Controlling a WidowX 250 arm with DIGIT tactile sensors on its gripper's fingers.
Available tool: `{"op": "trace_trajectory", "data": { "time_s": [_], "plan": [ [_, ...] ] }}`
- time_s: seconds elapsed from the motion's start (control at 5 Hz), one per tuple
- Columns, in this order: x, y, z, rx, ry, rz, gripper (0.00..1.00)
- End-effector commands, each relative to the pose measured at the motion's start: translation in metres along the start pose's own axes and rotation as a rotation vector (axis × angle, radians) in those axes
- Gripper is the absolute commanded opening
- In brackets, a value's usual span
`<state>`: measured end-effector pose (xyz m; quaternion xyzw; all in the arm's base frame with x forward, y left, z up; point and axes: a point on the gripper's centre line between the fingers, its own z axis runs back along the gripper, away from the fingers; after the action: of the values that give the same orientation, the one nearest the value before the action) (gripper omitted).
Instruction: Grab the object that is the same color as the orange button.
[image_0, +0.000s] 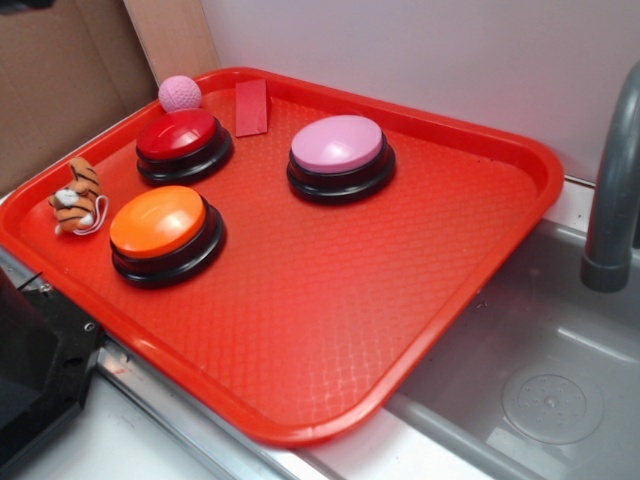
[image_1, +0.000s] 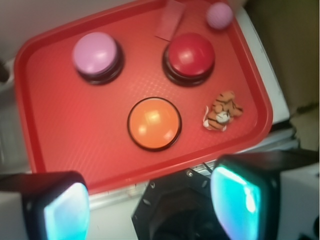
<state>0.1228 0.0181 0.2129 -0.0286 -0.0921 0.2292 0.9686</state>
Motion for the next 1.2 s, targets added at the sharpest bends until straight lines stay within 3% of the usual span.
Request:
{"op": "trace_trajectory", "data": {
  "time_s": [0.0, 0.2, 0.4, 0.6, 1.0],
  "plan": [
    [0.02, 0.042, -0.052, 0.07, -0.103, 0.298, 1.0],
    [0.02, 0.059, -0.073, 0.083, -0.144, 0.387, 1.0],
    [0.026, 0.078, -0.103, 0.064, -0.106, 0.414, 1.0],
    [0.033, 0.094, -0.128, 0.103, -0.151, 0.452, 1.0],
    [0.036, 0.098, -0.176, 0.077, -0.105, 0.382, 1.0]
  ]
}}
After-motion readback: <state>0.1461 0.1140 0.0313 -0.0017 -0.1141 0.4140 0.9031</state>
